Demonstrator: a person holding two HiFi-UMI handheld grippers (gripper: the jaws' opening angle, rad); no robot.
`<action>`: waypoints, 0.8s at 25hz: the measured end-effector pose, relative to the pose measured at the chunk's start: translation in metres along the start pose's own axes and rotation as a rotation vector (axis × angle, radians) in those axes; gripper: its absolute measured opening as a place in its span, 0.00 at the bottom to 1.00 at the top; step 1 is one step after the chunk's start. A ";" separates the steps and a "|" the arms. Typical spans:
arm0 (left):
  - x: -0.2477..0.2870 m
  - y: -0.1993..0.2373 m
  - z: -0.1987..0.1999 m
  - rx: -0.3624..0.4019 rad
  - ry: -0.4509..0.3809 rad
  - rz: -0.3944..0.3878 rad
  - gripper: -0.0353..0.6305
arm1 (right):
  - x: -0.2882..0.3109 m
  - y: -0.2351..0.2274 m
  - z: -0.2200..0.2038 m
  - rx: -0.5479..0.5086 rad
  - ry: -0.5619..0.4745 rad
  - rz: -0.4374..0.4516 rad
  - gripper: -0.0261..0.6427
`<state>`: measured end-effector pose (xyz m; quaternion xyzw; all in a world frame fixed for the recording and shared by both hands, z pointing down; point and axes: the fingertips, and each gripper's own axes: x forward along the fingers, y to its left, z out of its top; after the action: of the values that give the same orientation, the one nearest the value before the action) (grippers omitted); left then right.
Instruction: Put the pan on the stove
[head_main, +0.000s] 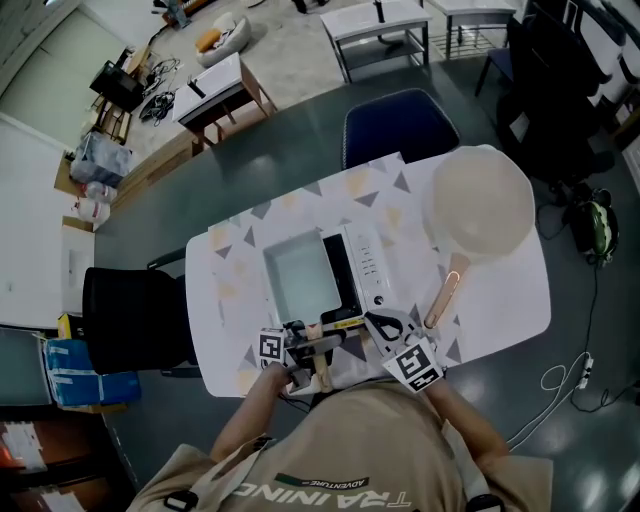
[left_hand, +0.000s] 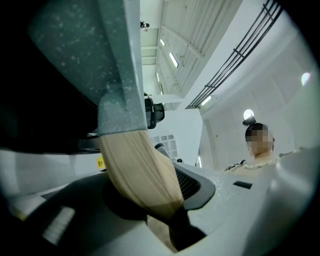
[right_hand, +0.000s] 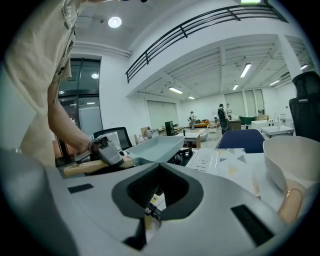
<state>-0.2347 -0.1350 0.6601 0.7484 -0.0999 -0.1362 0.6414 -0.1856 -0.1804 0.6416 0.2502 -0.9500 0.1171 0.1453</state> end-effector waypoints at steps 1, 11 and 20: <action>0.000 0.000 0.001 -0.008 0.000 -0.007 0.26 | -0.001 0.000 0.003 -0.003 -0.008 -0.001 0.04; -0.002 -0.004 0.008 -0.041 -0.084 -0.039 0.26 | -0.023 0.001 0.022 -0.033 -0.066 -0.041 0.04; -0.005 -0.006 0.008 -0.025 -0.086 -0.032 0.26 | -0.034 0.010 0.024 -0.033 -0.080 -0.072 0.04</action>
<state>-0.2424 -0.1402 0.6534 0.7353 -0.1136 -0.1799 0.6435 -0.1677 -0.1639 0.6069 0.2862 -0.9473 0.0861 0.1154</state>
